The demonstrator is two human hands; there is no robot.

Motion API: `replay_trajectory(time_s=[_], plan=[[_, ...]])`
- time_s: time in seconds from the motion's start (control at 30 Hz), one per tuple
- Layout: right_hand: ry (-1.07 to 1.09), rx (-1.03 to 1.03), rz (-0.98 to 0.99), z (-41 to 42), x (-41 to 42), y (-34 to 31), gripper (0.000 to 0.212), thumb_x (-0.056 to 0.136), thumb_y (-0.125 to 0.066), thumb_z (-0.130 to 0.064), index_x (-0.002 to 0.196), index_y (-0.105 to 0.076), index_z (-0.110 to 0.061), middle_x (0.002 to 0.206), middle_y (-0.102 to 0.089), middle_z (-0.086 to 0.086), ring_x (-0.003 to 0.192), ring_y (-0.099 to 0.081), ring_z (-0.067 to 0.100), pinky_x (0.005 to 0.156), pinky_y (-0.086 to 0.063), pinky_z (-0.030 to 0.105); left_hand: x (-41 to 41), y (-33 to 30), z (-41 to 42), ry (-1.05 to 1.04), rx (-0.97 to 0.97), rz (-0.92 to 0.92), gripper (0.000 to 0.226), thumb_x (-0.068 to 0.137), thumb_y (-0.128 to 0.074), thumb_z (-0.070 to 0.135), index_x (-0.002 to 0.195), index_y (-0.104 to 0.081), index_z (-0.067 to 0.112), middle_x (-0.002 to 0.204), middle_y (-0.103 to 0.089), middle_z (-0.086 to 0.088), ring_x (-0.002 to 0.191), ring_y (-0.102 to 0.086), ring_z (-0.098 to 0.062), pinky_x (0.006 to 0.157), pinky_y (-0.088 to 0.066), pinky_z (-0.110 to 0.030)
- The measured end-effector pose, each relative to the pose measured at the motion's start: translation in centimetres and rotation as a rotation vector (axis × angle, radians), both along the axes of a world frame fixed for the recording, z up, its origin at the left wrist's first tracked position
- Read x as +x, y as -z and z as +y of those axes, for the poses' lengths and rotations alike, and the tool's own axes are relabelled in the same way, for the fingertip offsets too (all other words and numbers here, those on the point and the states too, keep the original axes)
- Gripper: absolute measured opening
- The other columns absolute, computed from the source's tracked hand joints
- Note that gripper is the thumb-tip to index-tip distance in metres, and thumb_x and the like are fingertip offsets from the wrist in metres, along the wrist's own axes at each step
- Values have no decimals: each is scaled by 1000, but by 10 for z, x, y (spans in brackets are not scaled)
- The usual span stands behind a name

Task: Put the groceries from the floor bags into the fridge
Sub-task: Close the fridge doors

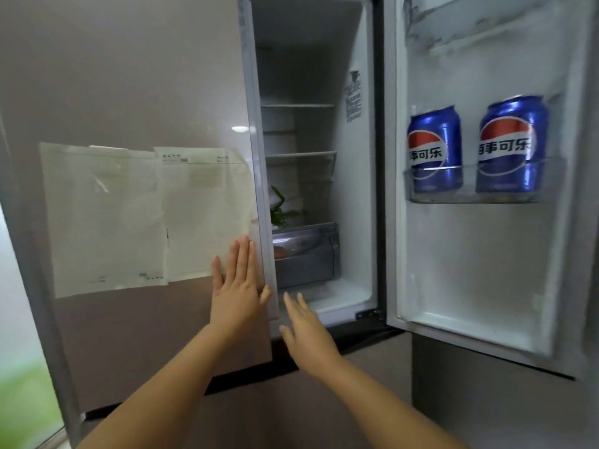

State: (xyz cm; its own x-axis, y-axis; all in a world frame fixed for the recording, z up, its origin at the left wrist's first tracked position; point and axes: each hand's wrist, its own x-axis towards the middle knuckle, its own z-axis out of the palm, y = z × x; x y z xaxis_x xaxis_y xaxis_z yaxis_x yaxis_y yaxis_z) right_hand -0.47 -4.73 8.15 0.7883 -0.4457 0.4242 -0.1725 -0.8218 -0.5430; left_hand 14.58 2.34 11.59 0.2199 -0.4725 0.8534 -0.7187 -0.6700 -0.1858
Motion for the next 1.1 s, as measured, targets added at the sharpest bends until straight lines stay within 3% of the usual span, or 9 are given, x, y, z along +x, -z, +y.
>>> replay_trajectory(time_s=[0.13, 0.27, 0.37, 0.47, 0.63, 0.73, 0.87, 1.0, 1.1], plan=[[69, -1, -193, -24, -77, -28, 51, 100, -42, -21, 148, -27, -21, 156, -24, 4, 144, -22, 15, 110, -22, 21, -49, -10, -19, 176, -80, 99, 81, 88, -49, 37, 149, -9, 4, 158, 1, -15, 144, 22, -18, 110, -1, -64], [183, -137, -478, -52, -170, -64, 37, 95, -42, -19, 130, -54, -17, 123, -62, -1, 112, -58, 10, 98, -46, 25, -165, -54, -70, 536, -79, -118, 68, 89, -36, 41, 148, -15, 14, 156, -6, -9, 147, 13, -18, 112, -2, -62], [254, -71, -752, -71, -241, -89, 33, 92, -41, -19, 122, -56, -21, 105, -66, -4, 93, -63, 3, 81, -49, 12, -253, -98, -103, 776, -158, -194, 62, 89, -41, 35, 145, -22, 15, 154, -15, -9, 145, -7, -23, 116, -2, -54], [432, -58, -935, -104, -290, -95, 33, 90, -41, -13, 121, -54, -19, 113, -62, 3, 104, -59, 7, 94, -47, 19, -307, -121, -133, 827, -107, -216, 57, 86, -41, 30, 140, -38, 11, 149, -38, -10, 141, -27, -23, 116, -16, -51], [660, 99, -644, -160, -318, -79, 48, 99, -41, -17, 145, -30, -13, 149, -32, 7, 137, -32, 19, 110, -24, 27, -330, -126, -161, 517, 52, -311, 59, 83, -48, 33, 138, -45, 10, 145, -45, -6, 139, -35, -22, 113, -16, -54], [614, 271, -578, -178, -317, -73, 52, 102, -34, -28, 150, -18, -14, 156, -21, 7, 143, -23, 21, 113, -21, 31, -332, -133, -159, 447, 28, -346, 58, 76, -64, 29, 130, -54, 12, 135, -53, -4, 130, -45, -23, 107, -33, -52], [553, 437, -557, -187, -303, -71, 55, 103, -24, -35, 151, -12, -12, 159, -16, 7, 145, -18, 21, 116, -16, 33, -342, -141, -151, 462, -62, -285, 44, 74, -64, 29, 114, -60, 11, 117, -59, -7, 114, -54, -26, 97, -42, -50], [546, 384, -545, -166, -300, -62, 59, 101, -24, -43, 152, -10, -17, 159, -14, 5, 145, -16, 21, 118, -14, 36, -334, -137, -135, 468, -133, -257, 36, 82, -42, 28, 109, -61, 14, 114, -61, -7, 109, -56, -26, 95, -43, -48], [585, 226, -598, -142, -303, -50, 53, 100, -33, -38, 148, -25, -16, 151, -28, 7, 138, -29, 22, 114, -23, 36, -315, -137, -116, 541, -189, -180, 35, 83, -47, 29, 114, -57, 15, 118, -58, -9, 111, -52, -29, 97, -39, -48]])
